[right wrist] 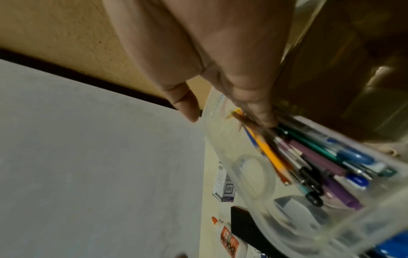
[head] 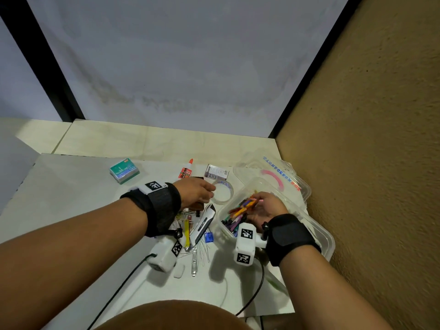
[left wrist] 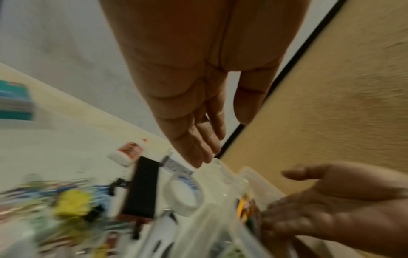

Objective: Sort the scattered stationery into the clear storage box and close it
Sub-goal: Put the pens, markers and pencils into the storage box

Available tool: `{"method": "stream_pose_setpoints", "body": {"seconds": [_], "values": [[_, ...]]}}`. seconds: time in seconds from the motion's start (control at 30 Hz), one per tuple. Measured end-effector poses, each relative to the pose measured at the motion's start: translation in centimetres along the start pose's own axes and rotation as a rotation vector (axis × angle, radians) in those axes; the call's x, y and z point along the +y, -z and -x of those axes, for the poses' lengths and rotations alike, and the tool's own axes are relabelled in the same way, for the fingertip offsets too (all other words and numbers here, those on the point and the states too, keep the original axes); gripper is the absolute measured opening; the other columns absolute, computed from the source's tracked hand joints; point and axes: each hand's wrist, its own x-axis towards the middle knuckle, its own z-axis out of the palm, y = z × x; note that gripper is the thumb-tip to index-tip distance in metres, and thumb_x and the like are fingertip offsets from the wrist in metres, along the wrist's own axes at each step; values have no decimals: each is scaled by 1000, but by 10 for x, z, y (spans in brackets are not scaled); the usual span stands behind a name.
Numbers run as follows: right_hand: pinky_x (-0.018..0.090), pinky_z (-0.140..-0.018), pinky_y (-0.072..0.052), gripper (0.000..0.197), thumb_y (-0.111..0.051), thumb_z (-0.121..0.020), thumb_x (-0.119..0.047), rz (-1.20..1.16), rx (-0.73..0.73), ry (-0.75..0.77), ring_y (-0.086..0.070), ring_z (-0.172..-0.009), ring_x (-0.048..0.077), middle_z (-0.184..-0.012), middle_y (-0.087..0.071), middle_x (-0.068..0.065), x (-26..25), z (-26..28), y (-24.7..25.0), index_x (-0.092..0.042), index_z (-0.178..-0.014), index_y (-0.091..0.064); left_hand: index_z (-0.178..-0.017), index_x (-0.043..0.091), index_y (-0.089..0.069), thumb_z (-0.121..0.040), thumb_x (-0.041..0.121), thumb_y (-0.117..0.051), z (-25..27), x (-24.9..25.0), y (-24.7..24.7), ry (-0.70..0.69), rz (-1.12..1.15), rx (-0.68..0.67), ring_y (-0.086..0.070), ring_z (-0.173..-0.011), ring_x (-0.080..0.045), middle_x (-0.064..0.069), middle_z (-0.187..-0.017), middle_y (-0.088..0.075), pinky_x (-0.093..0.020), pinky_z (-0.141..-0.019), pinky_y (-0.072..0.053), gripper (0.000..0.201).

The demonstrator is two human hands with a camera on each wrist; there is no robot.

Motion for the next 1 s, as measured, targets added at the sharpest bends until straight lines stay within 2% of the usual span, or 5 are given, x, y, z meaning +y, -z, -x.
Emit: {"method": "stream_pose_setpoints", "body": {"seconds": [0.13, 0.43, 0.7, 0.83, 1.0], "values": [[28, -46, -43, 11, -45, -87, -1, 23, -9, 42, -44, -55, 21, -65, -45, 7, -2, 0, -2, -8, -80, -50, -130, 7, -53, -94, 6, -50, 2, -26, 26, 73, -85, 82, -57, -112, -22, -12, -128, -59, -37, -102, -45, 36], [30, -61, -45, 16, -54, -89, -6, 316, -36, 356, -54, -63, 19, -75, -60, 11, 13, 17, -38, -8, -74, -59, -127, 9, -57, -92, 6, -50, 0, -91, 62, 186, -315, 193, -50, -67, -16, -10, -92, -55, -18, -51, -41, 36], [46, -79, -53, 20, -49, -92, -14, 935, -228, 485, -64, -80, 33, -83, -65, 18, 79, 20, -82, 0, -85, -62, -132, 16, -52, -93, 16, -51, 0, -125, 67, 223, -526, 151, -44, -130, -24, -8, -141, -48, -30, -109, -37, 40], [33, -98, -42, 33, -44, -93, -10, 1303, -223, 367, -52, -119, 30, -129, -56, 16, 108, 7, -88, -5, -123, -56, -133, 19, -51, -93, 18, -49, 4, -143, 69, 235, -646, 128, -42, -132, -22, -5, -144, -46, -26, -108, -32, 40], [36, -106, -36, 42, -48, -87, -12, 1517, -167, 325, -43, -126, 30, -139, -38, 13, 124, -4, -94, -14, -128, -52, -133, 20, -48, -93, 16, -45, 20, -162, 93, 259, -706, 192, -45, -129, -22, -4, -140, -48, -25, -104, -34, 40]]}}
